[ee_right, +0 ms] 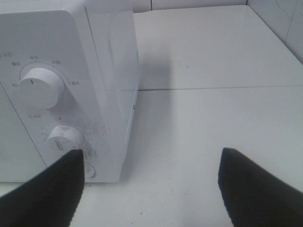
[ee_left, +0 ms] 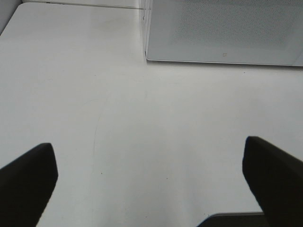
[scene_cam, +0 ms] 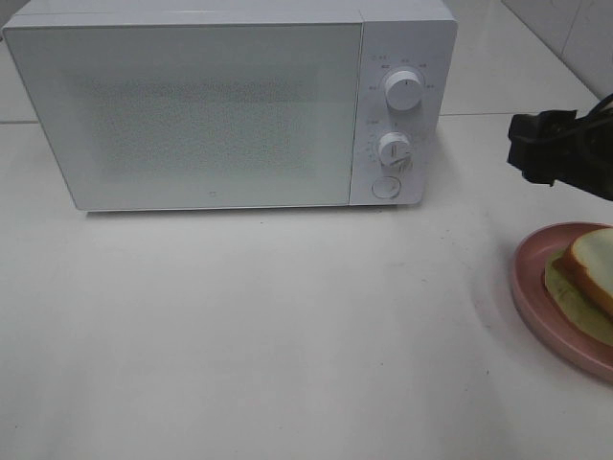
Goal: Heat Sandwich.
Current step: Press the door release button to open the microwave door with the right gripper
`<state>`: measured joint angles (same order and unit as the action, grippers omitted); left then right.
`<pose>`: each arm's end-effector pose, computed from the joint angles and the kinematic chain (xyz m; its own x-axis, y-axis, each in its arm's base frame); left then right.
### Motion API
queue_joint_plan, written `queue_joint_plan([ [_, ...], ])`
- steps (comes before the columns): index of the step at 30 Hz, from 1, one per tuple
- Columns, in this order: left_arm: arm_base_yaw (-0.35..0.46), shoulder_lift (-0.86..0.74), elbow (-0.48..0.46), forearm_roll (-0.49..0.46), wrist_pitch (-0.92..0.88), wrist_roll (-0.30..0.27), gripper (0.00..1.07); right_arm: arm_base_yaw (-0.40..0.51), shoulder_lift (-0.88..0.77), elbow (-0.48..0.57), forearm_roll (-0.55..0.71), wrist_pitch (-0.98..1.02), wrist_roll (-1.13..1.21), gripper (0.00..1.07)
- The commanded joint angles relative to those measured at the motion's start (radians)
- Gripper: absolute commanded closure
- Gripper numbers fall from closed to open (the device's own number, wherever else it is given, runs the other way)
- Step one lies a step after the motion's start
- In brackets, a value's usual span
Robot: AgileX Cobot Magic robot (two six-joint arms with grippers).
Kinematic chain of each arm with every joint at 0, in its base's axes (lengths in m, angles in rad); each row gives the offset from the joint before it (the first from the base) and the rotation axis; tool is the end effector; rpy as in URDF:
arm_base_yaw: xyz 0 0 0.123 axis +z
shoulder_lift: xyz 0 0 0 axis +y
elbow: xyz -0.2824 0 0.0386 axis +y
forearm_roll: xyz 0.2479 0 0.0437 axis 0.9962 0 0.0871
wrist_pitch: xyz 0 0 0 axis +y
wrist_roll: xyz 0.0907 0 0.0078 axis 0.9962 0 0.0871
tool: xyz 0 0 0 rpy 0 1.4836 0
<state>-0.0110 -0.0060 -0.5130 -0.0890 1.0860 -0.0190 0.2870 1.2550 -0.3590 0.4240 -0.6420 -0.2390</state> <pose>-0.0086 -0.0071 0.2789 -0.4642 -0.0552 -0.8840 0.0528 0.9946 -0.0899 0.2214 0.0420 0.2186 -0.2040 0.0486 -0.9778 -0.0215 0.9983 0.0541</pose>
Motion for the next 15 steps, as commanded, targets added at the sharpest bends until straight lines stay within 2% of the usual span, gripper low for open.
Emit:
queue_joint_plan([
  [1,-0.006,-0.021,-0.001,-0.010,-0.014,0.002,0.07,0.077,0.045,0.003,0.119,-0.086,-0.069,0.33],
  [4,-0.006,-0.021,-0.001,-0.010,-0.014,0.002,0.07,0.166,0.102,0.003,0.219,-0.169,-0.096,0.33],
  [5,-0.006,-0.021,-0.001,-0.010,-0.014,0.002,0.07,0.166,0.102,0.003,0.219,-0.169,-0.096,0.33],
  [8,-0.006,-0.021,-0.001,-0.010,-0.014,0.002,0.07,0.256,0.171,0.003,0.291,-0.261,-0.112,0.33],
  [15,-0.006,-0.021,-0.001,-0.010,-0.014,0.002,0.07,0.376,0.272,0.003,0.347,-0.379,-0.123,0.33],
])
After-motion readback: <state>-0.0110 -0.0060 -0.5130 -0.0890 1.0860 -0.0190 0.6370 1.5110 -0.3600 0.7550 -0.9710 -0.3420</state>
